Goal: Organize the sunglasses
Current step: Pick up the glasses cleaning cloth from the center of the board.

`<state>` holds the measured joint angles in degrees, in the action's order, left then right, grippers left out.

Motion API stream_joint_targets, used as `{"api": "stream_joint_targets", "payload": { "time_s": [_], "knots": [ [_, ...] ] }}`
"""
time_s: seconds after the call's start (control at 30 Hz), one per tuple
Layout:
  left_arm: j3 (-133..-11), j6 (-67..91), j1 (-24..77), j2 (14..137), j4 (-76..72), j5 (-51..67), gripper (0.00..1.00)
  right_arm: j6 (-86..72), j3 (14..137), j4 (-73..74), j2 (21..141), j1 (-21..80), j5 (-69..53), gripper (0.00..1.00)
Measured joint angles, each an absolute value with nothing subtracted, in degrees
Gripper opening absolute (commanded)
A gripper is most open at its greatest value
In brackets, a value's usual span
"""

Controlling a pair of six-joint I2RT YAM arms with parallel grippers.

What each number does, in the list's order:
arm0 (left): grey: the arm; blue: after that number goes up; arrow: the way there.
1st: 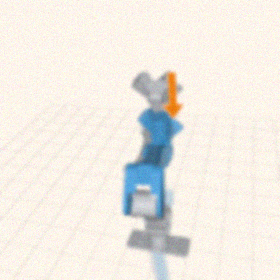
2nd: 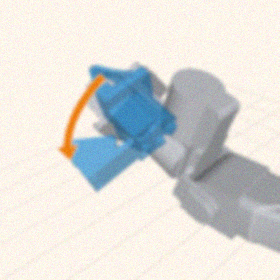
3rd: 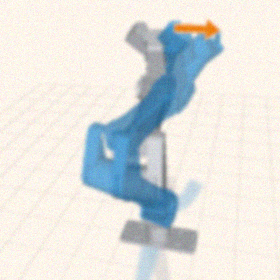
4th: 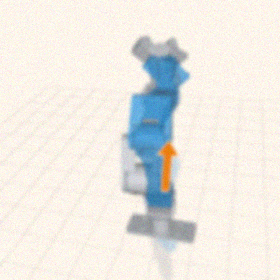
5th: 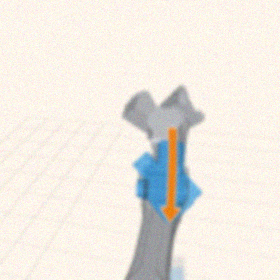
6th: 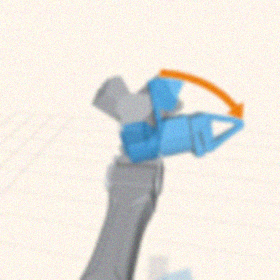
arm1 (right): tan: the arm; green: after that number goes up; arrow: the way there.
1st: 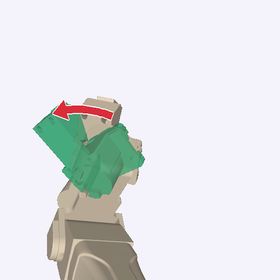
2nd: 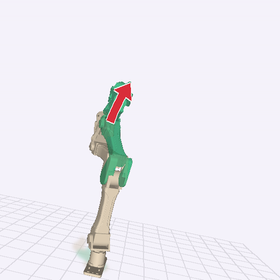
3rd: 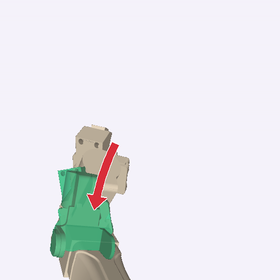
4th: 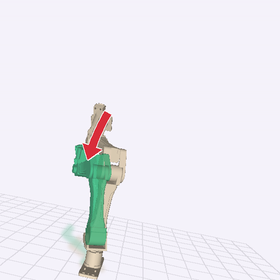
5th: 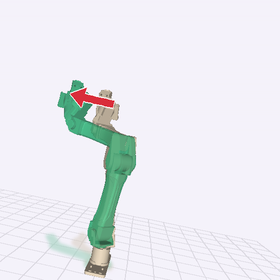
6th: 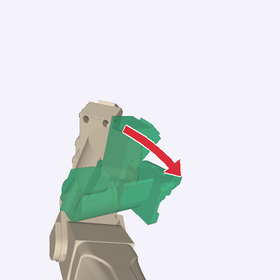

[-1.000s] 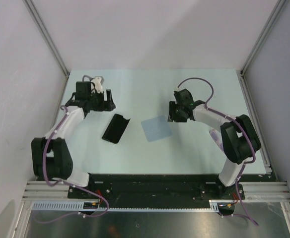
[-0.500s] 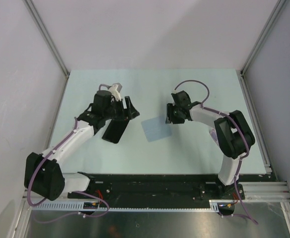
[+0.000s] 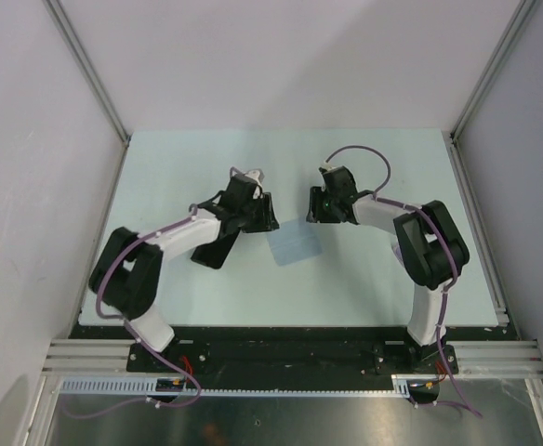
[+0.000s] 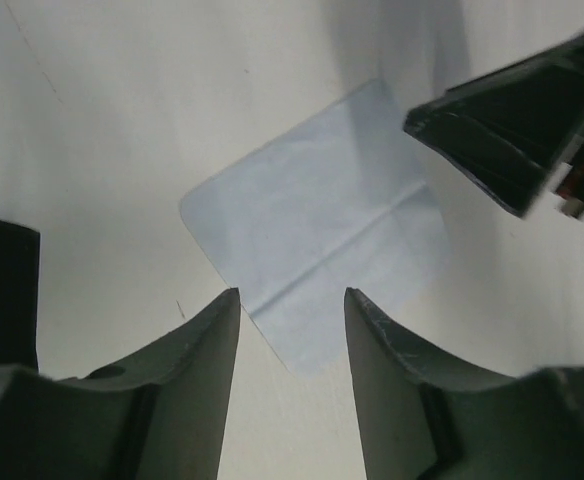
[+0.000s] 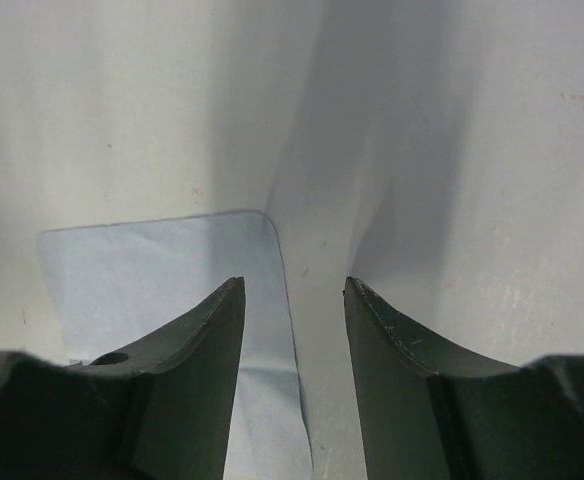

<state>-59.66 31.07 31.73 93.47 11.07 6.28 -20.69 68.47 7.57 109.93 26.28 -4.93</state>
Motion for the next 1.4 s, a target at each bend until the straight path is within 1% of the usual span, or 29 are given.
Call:
{"api": "stream_joint_targets", "payload": {
  "time_s": [0.13,0.27,0.5,0.77,0.83,0.9,0.93,0.97,1.13,1.17,1.2,1.23,1.3,1.4],
  "knots": [
    [-61.54,31.86,32.38,98.41,11.27,2.35,0.47,-20.23,70.02,5.85,111.04,26.28,-5.10,0.47],
    [-62.94,32.16,32.75,100.95,11.94,-1.50,0.46,-19.44,71.20,4.80,111.61,26.28,-5.65,0.43],
    [-66.15,32.10,33.12,105.12,13.23,-5.58,0.41,-18.76,72.36,4.84,113.30,26.46,-6.35,0.39],
    [-68.01,31.59,33.87,108.88,14.35,-7.27,0.41,-17.04,72.64,4.99,114.21,27.35,-6.37,0.37],
    [-68.36,31.46,33.93,108.90,14.44,-7.64,0.43,-16.78,72.90,5.06,114.48,27.62,-6.42,0.37],
    [-68.71,31.42,33.98,109.14,14.63,-8.03,0.44,-16.45,73.43,5.17,114.87,27.79,-6.46,0.36],
    [-68.88,31.42,33.98,109.40,14.68,-8.29,0.42,-16.34,73.67,5.28,115.00,27.97,-6.46,0.35],
    [-69.01,31.40,33.98,109.65,14.72,-8.49,0.38,-16.19,73.78,5.32,115.11,28.05,-6.44,0.34],
    [-70.08,30.72,34.02,110.69,14.70,-8.82,0.37,-15.73,74.43,5.54,115.70,28.36,-6.42,0.30],
    [-70.11,30.50,34.02,110.69,14.70,-8.73,0.33,-15.68,74.61,5.61,115.81,28.40,-6.39,0.29],
    [-70.11,30.41,34.02,110.72,14.70,-8.69,0.30,-15.59,74.65,5.65,115.85,28.45,-6.39,0.26],
    [-70.11,30.41,34.02,110.72,14.70,-8.67,0.27,-15.55,74.67,5.69,115.85,28.51,-6.39,0.24],
    [-70.11,30.02,34.02,110.87,14.63,-8.40,0.25,-15.40,74.67,5.76,115.94,28.58,-6.39,0.20],
    [-70.11,29.95,34.02,110.89,14.59,-8.32,0.21,-15.33,74.72,5.80,116.05,28.73,-6.39,0.18]
  ]
}}
